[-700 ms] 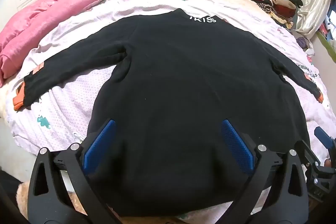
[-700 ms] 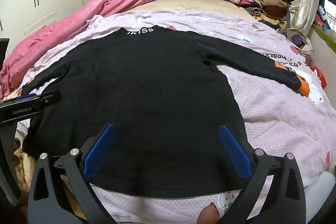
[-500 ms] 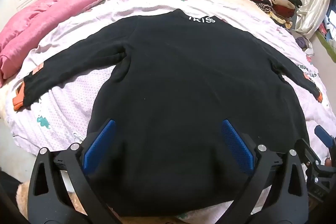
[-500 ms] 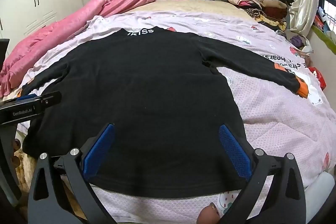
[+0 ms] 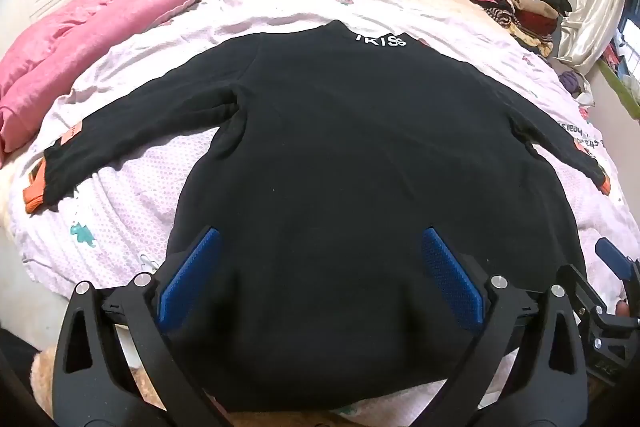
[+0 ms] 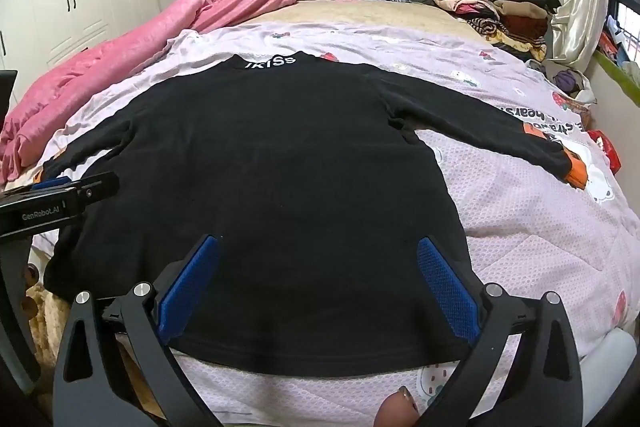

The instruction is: Fold small clothes

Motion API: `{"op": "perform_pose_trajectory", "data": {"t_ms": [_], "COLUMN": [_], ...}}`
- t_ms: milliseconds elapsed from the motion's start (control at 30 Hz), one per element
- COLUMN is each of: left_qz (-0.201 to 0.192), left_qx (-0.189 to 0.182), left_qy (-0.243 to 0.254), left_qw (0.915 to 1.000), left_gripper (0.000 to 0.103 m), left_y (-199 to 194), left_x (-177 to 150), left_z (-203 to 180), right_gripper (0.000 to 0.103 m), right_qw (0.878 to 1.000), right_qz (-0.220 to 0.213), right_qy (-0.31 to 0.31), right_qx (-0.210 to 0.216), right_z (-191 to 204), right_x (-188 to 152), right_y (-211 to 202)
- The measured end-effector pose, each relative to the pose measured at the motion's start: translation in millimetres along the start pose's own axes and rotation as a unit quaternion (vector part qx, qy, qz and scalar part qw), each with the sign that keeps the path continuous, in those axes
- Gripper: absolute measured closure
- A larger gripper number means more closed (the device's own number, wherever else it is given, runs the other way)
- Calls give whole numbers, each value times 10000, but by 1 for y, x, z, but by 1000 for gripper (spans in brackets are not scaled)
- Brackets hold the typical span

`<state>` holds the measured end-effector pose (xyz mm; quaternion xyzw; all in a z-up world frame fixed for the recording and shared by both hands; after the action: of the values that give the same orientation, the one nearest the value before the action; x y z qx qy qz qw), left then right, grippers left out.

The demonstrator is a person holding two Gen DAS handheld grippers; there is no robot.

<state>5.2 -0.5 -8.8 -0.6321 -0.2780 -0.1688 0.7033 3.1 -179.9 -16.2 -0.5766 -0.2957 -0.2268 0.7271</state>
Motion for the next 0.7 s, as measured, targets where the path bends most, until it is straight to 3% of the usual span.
{"op": "perform_pose_trajectory", "data": {"t_ms": [700], "left_qz": [-18], "left_qx": [-28], "left_qy": [31], "left_qw": [10000], "left_gripper": [9], "left_y": [1], "left_x": [-2], "left_z": [0], "right_gripper": [4], "right_qw": [10000], "right_qz": [50], "right_qy": [-50], "right_qx": [-12], "right_z": [4], "right_x": [0], "right_y": [1]}}
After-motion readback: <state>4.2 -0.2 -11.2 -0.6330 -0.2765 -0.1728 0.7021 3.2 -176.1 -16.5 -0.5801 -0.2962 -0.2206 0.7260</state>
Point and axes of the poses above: each gripper's, at about its wrist camera, not at the fingertips, and y roughly the way its jaws point, z to its left, x to its top, the point moved 2 cm from there along y, roughly the way its jaws point, and after that the axes turned 9 degrees about x, right-handed, at the moved point
